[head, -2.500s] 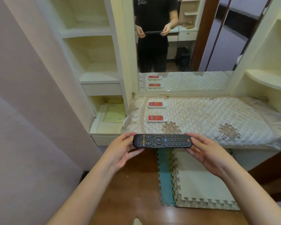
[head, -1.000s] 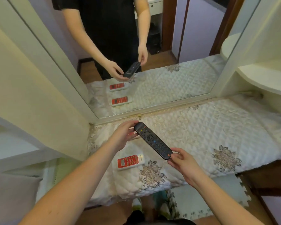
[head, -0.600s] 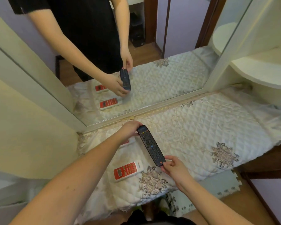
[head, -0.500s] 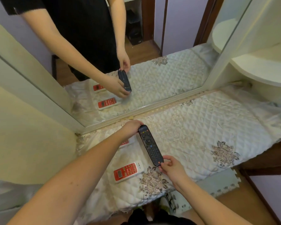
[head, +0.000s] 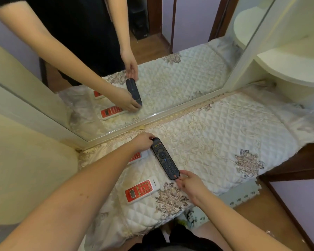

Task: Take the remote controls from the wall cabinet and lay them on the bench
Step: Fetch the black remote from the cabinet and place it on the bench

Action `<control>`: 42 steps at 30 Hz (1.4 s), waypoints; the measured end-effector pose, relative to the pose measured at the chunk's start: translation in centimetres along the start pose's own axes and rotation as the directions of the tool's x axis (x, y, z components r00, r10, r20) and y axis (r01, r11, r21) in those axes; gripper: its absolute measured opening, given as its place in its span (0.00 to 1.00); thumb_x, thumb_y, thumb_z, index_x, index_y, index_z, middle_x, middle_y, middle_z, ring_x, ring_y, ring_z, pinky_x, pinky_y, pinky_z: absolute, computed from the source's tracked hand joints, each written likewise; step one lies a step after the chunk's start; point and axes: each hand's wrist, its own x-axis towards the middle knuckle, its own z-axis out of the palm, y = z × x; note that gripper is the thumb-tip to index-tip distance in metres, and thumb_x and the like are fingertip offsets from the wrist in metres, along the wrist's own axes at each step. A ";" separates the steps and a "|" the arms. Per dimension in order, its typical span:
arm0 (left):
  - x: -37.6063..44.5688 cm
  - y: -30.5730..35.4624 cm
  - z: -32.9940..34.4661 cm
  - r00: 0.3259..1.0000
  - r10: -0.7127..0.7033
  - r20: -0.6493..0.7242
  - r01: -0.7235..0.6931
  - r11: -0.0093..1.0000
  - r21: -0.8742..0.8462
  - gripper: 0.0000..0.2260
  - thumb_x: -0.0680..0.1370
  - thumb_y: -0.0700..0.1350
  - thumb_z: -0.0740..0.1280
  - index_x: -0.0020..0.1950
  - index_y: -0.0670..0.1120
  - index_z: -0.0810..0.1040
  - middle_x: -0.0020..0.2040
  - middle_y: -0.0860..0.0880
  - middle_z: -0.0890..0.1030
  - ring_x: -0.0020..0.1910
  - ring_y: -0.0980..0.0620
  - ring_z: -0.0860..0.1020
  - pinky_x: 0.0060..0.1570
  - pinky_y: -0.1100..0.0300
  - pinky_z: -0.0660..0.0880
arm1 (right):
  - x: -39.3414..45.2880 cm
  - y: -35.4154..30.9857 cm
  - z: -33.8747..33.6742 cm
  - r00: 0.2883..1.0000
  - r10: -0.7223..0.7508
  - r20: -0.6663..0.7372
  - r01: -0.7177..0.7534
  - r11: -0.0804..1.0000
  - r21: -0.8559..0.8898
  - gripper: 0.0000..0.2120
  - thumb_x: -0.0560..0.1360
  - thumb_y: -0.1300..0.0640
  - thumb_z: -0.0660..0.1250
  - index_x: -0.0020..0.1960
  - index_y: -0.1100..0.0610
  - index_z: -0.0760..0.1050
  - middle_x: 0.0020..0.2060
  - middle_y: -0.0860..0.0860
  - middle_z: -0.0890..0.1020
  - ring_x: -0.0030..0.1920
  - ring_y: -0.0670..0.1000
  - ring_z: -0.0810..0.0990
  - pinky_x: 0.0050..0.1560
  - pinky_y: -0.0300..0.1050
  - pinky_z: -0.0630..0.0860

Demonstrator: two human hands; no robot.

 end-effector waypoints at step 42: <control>-14.8 -0.8 3.1 0.947 0.164 -0.278 -0.034 0.908 0.419 0.24 0.79 0.55 0.52 0.70 0.47 0.71 0.68 0.46 0.74 0.65 0.45 0.73 0.62 0.51 0.69 | -7.2 -3.1 0.2 0.909 -0.335 0.247 0.388 0.472 -0.791 0.19 0.80 0.50 0.58 0.69 0.55 0.70 0.64 0.52 0.75 0.62 0.52 0.74 0.56 0.41 0.68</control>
